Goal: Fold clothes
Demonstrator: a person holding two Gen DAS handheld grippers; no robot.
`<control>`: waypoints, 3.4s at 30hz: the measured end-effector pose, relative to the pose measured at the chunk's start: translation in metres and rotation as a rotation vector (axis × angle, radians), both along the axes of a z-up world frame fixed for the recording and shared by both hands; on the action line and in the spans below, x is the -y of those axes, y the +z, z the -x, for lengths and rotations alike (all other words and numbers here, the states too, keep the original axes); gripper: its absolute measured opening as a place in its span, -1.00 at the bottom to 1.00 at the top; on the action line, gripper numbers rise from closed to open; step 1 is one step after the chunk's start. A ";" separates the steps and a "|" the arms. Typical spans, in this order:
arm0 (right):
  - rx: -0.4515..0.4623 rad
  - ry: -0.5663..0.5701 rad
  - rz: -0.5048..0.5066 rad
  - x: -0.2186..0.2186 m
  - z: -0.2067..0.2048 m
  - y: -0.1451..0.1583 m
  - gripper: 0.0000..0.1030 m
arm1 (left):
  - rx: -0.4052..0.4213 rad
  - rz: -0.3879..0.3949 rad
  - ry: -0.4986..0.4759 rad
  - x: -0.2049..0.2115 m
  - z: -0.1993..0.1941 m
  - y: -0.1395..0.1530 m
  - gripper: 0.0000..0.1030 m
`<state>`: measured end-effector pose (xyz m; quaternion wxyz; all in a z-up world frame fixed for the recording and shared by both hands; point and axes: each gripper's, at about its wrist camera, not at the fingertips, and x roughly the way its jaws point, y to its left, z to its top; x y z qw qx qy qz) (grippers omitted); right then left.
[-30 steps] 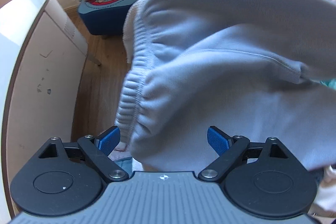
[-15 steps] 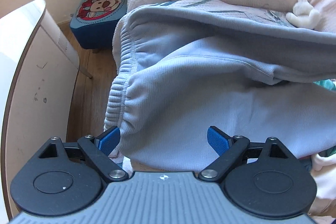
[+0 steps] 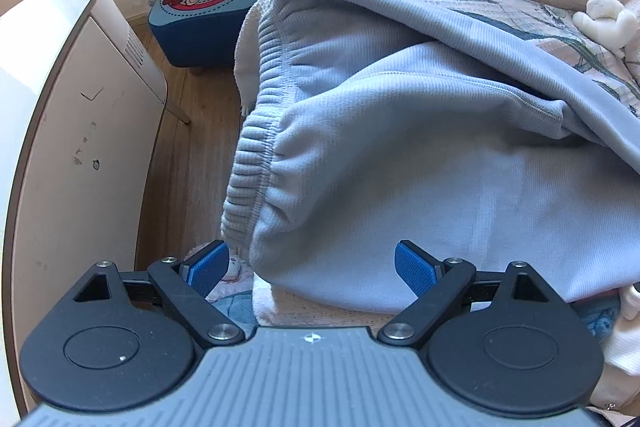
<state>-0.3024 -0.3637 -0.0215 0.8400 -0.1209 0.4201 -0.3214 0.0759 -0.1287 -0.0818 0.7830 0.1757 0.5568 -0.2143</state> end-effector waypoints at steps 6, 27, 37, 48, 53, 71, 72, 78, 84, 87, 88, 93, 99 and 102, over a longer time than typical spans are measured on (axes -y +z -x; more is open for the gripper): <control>0.148 0.096 0.005 -0.015 -0.035 0.042 -0.83 | 0.006 0.055 0.070 -0.026 -0.005 0.010 0.75; -0.053 0.949 -0.263 -0.162 -0.444 -0.047 -0.74 | -0.008 0.341 0.076 -0.037 -0.059 0.003 0.59; -0.229 0.971 -0.245 -0.157 -0.496 -0.089 -0.43 | -0.049 0.383 0.029 -0.026 -0.079 -0.016 0.25; -0.282 0.953 -0.290 -0.149 -0.512 -0.096 -0.87 | -0.046 0.412 0.026 -0.021 -0.080 -0.011 -0.34; -0.184 0.936 -0.293 -0.140 -0.504 -0.070 -0.90 | -0.075 0.414 0.044 -0.019 -0.087 -0.022 -0.38; -0.014 0.995 -0.493 -0.152 -0.433 0.005 -0.91 | -0.005 0.248 0.161 -0.057 -0.094 -0.024 -0.29; -0.016 0.994 -0.523 -0.154 -0.430 0.005 -0.91 | 0.003 0.239 0.169 -0.062 -0.092 -0.023 -0.28; -0.084 1.001 -0.629 -0.182 -0.415 -0.020 -0.90 | 0.029 0.232 0.225 -0.095 -0.087 -0.015 -0.27; -0.152 0.971 -0.689 -0.209 -0.411 -0.060 -0.89 | 0.042 0.220 0.270 -0.117 -0.083 -0.015 -0.25; -0.169 0.931 -0.736 -0.213 -0.413 -0.074 -0.89 | 0.050 0.217 0.281 -0.124 -0.083 -0.013 -0.25; -0.182 0.917 -0.745 -0.215 -0.415 -0.081 -0.88 | 0.050 0.218 0.280 -0.125 -0.083 -0.013 -0.25; -0.250 0.874 -0.712 -0.224 -0.423 -0.117 -0.88 | 0.042 0.233 0.271 -0.126 -0.084 -0.012 -0.25; -0.257 0.885 -0.632 -0.231 -0.417 -0.133 -0.75 | 0.032 0.243 0.270 -0.119 -0.084 -0.014 -0.15; -0.222 0.912 -0.587 -0.235 -0.406 -0.128 -0.64 | 0.034 0.254 0.261 -0.113 -0.079 -0.011 -0.13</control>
